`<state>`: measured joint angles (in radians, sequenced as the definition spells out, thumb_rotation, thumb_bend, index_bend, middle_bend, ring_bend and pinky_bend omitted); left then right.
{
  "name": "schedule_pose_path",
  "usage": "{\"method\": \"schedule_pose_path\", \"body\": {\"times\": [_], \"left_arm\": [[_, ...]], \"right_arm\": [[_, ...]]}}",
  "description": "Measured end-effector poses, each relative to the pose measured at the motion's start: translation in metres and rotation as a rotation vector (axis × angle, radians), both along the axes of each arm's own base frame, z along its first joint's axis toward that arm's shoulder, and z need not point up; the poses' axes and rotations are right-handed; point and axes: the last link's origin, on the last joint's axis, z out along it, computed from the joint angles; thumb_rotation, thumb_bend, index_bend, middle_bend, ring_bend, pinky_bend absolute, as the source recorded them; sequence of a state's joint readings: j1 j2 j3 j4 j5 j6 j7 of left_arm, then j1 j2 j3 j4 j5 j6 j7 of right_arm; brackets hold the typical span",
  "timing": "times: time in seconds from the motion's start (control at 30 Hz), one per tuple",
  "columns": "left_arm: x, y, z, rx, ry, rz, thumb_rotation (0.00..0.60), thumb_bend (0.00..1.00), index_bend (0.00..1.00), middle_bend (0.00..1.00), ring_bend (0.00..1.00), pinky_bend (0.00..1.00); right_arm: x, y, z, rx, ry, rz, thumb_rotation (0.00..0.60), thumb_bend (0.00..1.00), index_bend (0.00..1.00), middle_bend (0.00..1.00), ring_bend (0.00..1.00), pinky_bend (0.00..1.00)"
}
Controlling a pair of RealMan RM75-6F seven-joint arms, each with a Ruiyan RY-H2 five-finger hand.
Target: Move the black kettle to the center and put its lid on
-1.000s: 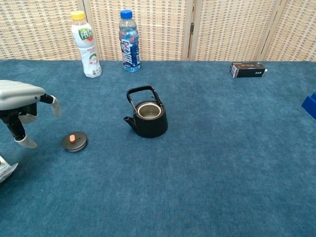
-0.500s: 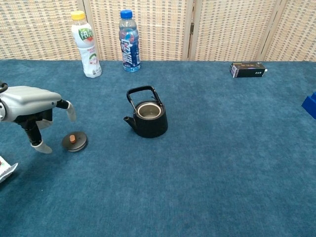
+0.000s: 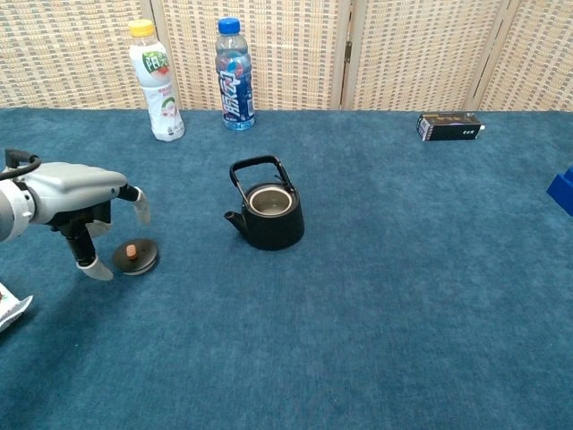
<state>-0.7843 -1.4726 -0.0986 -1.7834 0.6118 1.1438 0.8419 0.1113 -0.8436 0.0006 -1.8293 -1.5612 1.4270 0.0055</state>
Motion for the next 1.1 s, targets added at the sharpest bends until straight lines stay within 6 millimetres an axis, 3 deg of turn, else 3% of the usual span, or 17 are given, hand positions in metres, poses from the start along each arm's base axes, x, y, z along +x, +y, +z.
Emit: {"method": "schedule_pose_path", "body": {"times": [1.1], "left_arm": [[0.004,0.017,-0.021,0.01,0.035,0.059,0.6,0.04,0.33,0.92,0.65,0.72]], "right_arm": [[-0.003,-0.003,0.0,0.011,-0.005,-0.014,0.6,0.18,0.37,0.31,0.17,0.19]]}}
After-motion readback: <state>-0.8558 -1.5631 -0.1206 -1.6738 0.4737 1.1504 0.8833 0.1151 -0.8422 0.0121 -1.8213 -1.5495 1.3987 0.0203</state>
